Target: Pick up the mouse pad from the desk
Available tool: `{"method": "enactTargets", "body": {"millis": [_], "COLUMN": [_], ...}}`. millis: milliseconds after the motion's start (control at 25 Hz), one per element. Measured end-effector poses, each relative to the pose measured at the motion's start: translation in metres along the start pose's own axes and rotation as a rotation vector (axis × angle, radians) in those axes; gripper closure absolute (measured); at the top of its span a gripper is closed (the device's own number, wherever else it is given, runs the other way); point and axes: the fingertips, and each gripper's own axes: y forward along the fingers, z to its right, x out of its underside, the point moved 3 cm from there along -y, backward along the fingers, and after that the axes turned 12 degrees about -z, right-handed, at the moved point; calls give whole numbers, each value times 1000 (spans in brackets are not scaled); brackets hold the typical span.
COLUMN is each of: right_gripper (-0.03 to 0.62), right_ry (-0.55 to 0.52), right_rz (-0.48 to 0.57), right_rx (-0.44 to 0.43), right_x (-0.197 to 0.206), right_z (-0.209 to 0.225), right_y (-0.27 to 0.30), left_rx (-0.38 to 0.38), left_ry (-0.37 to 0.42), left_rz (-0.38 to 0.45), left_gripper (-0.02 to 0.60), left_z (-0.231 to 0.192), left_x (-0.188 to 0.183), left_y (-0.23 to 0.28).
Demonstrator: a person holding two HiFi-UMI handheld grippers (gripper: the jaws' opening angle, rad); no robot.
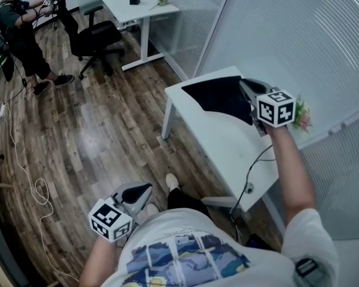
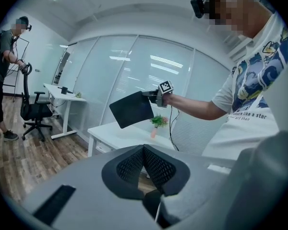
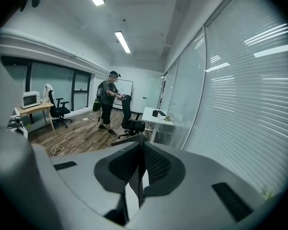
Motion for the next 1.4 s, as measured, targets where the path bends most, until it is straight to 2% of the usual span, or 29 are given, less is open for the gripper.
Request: {"method": "enactTargets", "body": {"millis": [680,1400], "right_gripper": [566,568], "right_ry": [-35,-52], "right_rz": [44,69], "right_rx": [-46,-25], "right_x": [-19,-30], "right_z": [-29,-45], "right_y": [-31,-70], "left_rx": [14,53], "left_ry": [-4,29], "left_rz": [-5,-2], "left_gripper": [580,580], "left_z": [11,15], "left_x": [6,-2], "left_y": [6,5]}}
